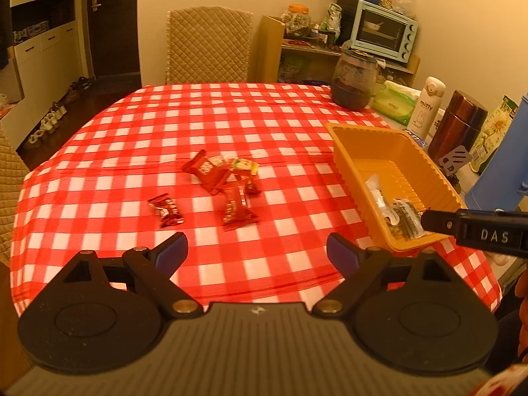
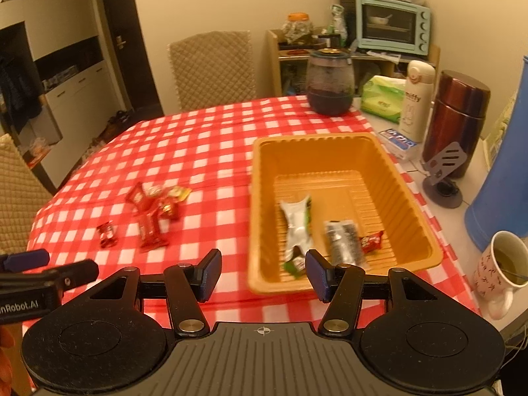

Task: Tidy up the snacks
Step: 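Withdraw both tools from the orange tray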

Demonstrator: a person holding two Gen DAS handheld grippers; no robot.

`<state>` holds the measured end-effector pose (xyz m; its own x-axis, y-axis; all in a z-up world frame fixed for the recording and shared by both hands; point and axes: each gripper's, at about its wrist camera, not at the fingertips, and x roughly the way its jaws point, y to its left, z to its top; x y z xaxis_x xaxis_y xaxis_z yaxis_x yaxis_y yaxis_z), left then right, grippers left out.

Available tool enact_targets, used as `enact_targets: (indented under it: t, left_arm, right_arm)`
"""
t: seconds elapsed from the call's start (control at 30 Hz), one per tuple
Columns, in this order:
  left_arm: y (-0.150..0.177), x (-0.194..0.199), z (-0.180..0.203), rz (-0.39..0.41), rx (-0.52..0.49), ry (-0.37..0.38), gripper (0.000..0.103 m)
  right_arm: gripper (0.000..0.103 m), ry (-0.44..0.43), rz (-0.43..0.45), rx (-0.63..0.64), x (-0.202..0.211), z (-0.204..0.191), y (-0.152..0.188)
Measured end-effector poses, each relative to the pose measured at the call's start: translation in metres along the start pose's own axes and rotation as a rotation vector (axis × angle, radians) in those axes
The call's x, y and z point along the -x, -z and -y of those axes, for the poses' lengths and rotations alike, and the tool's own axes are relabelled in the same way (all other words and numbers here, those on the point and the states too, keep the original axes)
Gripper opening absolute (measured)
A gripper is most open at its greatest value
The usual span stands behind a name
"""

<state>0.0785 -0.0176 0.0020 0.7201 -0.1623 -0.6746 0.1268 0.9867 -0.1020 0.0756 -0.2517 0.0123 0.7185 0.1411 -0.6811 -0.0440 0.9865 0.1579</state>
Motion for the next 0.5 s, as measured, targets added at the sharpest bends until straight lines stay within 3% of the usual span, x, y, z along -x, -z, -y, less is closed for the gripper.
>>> enact_targets:
  t: [0.5]
  left_arm:
    - [0.006,0.014,-0.039,0.010,0.039,-0.058,0.090]
  right_arm:
    - [0.057,-0.047,-0.017,0.058,-0.008,-0.042,0.006]
